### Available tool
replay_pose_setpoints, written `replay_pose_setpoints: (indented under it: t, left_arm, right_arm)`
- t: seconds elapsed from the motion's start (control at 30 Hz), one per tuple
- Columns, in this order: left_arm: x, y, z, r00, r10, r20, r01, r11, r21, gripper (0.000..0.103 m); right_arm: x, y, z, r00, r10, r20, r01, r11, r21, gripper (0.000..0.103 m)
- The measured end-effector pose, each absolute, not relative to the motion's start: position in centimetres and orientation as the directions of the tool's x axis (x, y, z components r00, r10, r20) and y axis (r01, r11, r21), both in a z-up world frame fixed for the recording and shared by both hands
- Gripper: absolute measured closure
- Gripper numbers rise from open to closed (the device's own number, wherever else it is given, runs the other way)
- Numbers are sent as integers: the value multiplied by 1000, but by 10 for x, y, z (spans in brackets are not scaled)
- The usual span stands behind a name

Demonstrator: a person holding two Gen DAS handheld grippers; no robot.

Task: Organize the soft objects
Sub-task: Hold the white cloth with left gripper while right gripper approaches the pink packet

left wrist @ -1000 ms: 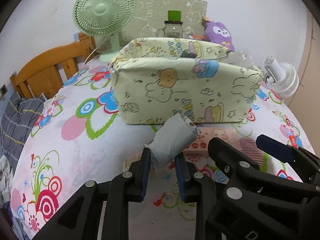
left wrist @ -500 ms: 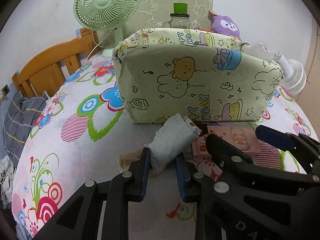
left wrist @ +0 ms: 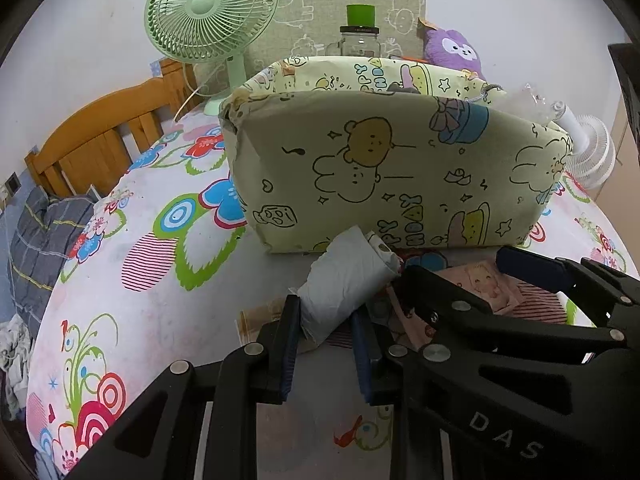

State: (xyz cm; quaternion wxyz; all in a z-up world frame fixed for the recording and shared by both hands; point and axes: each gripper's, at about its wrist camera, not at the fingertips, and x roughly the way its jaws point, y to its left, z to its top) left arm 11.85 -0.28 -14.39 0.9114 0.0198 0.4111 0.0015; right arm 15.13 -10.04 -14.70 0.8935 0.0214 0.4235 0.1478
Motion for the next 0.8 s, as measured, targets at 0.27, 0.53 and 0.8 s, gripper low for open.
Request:
replay_pose_setpoints:
  t: [0.27, 0.53, 0.8]
  left_arm:
    - [111, -5, -144, 660, 24, -751, 19, 999, 49, 79]
    - [99, -7, -144, 658, 16, -753, 31, 998, 48, 79]
    - [92, -5, -144, 656, 21, -755, 29, 998, 53, 79]
  right_arm:
    - [142, -105, -147, 590, 287, -755, -227, 956, 185, 23]
    - [128, -107, -146, 580, 287, -762, -216, 956, 196, 23]
    - [117, -98, -143, 560, 331, -759, -249, 942, 227, 23]
